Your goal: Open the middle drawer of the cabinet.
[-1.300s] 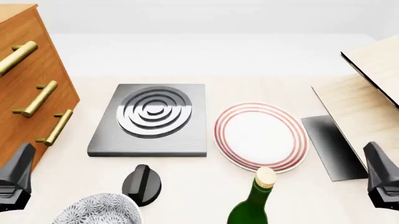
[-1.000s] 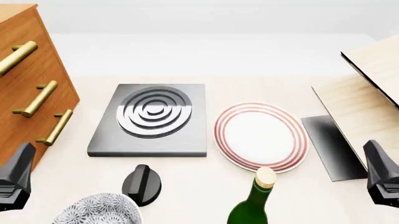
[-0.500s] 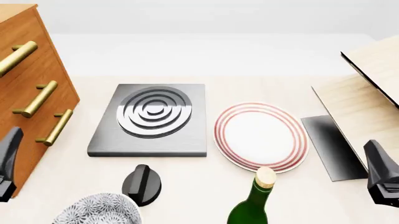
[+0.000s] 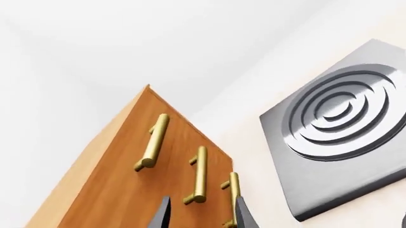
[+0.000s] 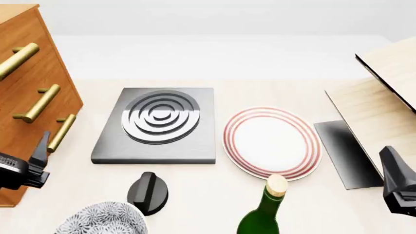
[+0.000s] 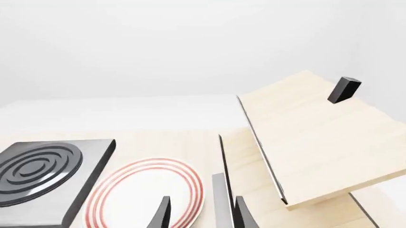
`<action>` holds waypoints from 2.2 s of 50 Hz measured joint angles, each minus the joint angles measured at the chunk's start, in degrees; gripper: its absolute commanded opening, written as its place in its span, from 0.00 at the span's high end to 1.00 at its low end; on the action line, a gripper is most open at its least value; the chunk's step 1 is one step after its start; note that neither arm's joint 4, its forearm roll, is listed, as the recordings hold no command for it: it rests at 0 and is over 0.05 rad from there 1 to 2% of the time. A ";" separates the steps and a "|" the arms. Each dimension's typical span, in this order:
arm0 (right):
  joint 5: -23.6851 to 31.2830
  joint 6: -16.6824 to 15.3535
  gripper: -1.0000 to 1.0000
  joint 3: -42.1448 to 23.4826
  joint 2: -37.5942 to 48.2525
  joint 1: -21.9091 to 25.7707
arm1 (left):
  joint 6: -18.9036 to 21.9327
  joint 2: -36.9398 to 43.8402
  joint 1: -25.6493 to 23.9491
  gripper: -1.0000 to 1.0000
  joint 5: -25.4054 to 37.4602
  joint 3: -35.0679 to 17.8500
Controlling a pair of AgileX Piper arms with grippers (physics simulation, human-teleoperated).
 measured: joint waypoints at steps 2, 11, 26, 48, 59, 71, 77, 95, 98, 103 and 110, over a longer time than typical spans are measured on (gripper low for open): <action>0.00 0.00 0.00 0.00 0.00 0.00 | 1.10 3.10 0.41 0.00 -3.37 0.65; 0.02 0.00 0.00 0.01 -0.02 -0.01 | 4.74 15.32 1.87 0.00 -16.20 2.38; 0.04 0.00 0.00 0.01 -0.05 -0.01 | 7.71 28.01 4.49 0.00 -29.02 3.09; 0.04 0.00 0.00 0.01 -0.04 0.00 | 9.79 41.99 7.77 0.00 -39.78 1.32; 0.04 0.00 0.00 0.01 -0.04 0.00 | 11.16 44.90 9.32 0.00 -41.67 -0.32; 0.04 0.00 0.00 0.01 -0.04 0.00 | 12.52 45.90 10.40 0.00 -42.34 -1.45; 0.04 0.00 0.00 0.01 -0.04 0.00 | 13.20 46.75 10.95 0.00 -42.49 -2.41; 0.04 0.01 0.00 0.01 -0.04 0.00 | 15.34 50.10 11.62 0.00 -42.64 -6.53; 0.04 0.01 0.00 0.01 -0.04 0.00 | 15.59 50.80 11.68 0.00 -42.66 -7.26; 0.04 0.01 0.00 0.01 -0.04 -0.01 | 15.84 52.11 11.74 0.00 -42.69 -8.34; 0.04 0.01 0.00 0.01 -0.05 0.00 | 16.12 54.08 11.65 0.00 -42.72 -9.75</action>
